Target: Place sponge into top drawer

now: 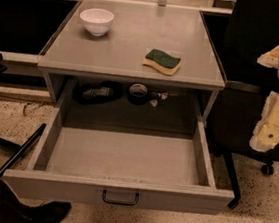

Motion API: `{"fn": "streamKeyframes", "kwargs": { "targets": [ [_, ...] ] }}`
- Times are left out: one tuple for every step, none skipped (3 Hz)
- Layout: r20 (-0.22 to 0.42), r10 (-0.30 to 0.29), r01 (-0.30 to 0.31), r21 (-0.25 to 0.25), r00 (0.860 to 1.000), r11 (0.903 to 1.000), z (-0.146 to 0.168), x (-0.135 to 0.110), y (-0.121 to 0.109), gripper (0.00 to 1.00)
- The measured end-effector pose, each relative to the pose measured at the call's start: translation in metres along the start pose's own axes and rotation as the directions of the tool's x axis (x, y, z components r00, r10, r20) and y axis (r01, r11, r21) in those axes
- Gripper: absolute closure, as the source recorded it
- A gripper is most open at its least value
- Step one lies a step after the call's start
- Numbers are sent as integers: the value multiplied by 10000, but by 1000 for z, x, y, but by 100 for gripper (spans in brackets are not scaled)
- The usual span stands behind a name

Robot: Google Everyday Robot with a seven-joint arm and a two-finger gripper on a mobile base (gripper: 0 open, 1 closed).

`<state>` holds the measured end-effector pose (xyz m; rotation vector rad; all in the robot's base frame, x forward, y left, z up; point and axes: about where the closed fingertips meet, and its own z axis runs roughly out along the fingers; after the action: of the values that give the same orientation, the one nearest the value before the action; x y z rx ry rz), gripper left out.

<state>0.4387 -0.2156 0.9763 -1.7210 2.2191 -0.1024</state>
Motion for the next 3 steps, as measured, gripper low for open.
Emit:
{"fn": "streamKeyframes", "kwargs": {
  "targets": [
    [1, -1, 1, 0, 10000, 10000, 0, 0, 0, 0],
    [1008, -667, 676, -58, 9927, 9977, 27, -20, -27, 0],
    [2395, -1101, 1040, 379, 9646, 9939, 73, -58, -94, 0]
  ]
}}
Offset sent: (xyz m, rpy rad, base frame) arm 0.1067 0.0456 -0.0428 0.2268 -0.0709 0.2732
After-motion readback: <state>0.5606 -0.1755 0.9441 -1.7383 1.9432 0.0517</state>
